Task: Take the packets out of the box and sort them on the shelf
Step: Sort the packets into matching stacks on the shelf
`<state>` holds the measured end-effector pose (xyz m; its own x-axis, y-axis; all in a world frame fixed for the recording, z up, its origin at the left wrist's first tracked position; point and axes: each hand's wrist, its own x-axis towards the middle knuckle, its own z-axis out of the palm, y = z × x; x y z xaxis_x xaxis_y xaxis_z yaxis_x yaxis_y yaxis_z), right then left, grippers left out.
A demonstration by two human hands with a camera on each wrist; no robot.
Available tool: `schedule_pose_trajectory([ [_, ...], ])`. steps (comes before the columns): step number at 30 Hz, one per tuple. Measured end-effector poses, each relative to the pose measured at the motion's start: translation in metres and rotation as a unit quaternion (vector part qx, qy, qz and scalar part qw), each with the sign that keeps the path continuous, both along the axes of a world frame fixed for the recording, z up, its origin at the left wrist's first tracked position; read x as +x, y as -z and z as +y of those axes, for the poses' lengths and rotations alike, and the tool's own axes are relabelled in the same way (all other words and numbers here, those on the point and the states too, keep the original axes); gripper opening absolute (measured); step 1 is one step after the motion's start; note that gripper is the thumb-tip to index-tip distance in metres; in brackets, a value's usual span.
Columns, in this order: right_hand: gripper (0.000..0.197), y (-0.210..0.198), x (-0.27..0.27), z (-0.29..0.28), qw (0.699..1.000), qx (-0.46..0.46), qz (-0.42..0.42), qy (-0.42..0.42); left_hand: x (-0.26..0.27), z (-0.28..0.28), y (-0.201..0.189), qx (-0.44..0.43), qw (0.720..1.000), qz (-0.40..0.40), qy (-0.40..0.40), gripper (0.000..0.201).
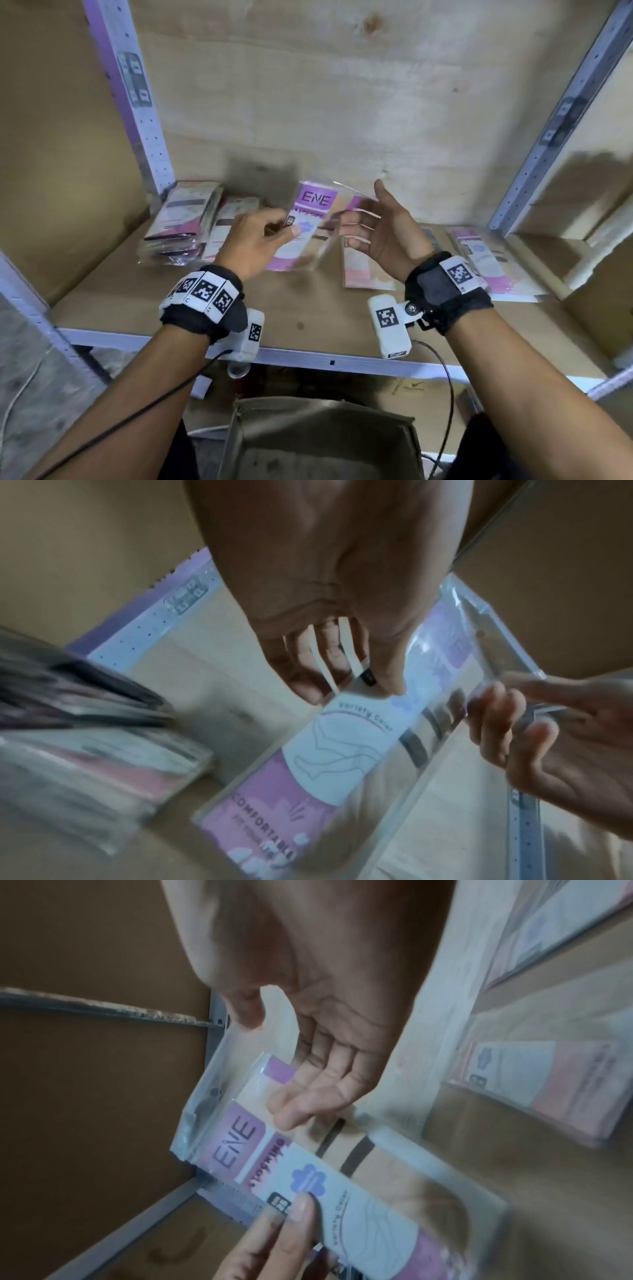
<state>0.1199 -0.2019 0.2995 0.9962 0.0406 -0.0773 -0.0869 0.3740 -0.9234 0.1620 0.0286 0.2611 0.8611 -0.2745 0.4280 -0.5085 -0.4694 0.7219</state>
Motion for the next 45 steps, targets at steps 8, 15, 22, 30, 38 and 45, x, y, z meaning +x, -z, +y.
schedule_pose_trajectory([
  [8, 0.03, 0.042, -0.015, -0.021, 0.944, -0.328, -0.015, -0.011, 0.0, -0.029, 0.015, -0.13, 0.979, 0.145, 0.062, 0.026],
  [15, 0.016, 0.066, -0.015, -0.029, 0.973, -0.228, -0.015, -0.02, 0.012, -0.044, 0.031, -0.212, 0.933, 0.288, 0.048, 0.033],
  [22, 0.03, 0.079, -0.014, -0.046, 0.972, -0.208, -0.027, -0.104, 0.042, -0.033, 0.027, -0.259, 0.935, 0.241, -0.026, 0.052],
  [30, 0.028, 0.088, -0.013, -0.065, 0.951, -0.27, -0.064, -0.134, 0.054, -0.033, 0.037, -0.14, 0.976, 0.168, -0.017, 0.02],
  [38, 0.017, 0.085, -0.023, -0.084, 0.955, -0.26, -0.062, -0.129, 0.056, -0.032, 0.039, -0.005, 0.993, 0.089, -0.074, 0.06],
  [45, 0.025, 0.086, -0.034, -0.097, 0.957, -0.263, -0.044, -0.112, 0.046, -0.036, 0.035, -0.061, 0.967, 0.247, -0.006, 0.05],
])
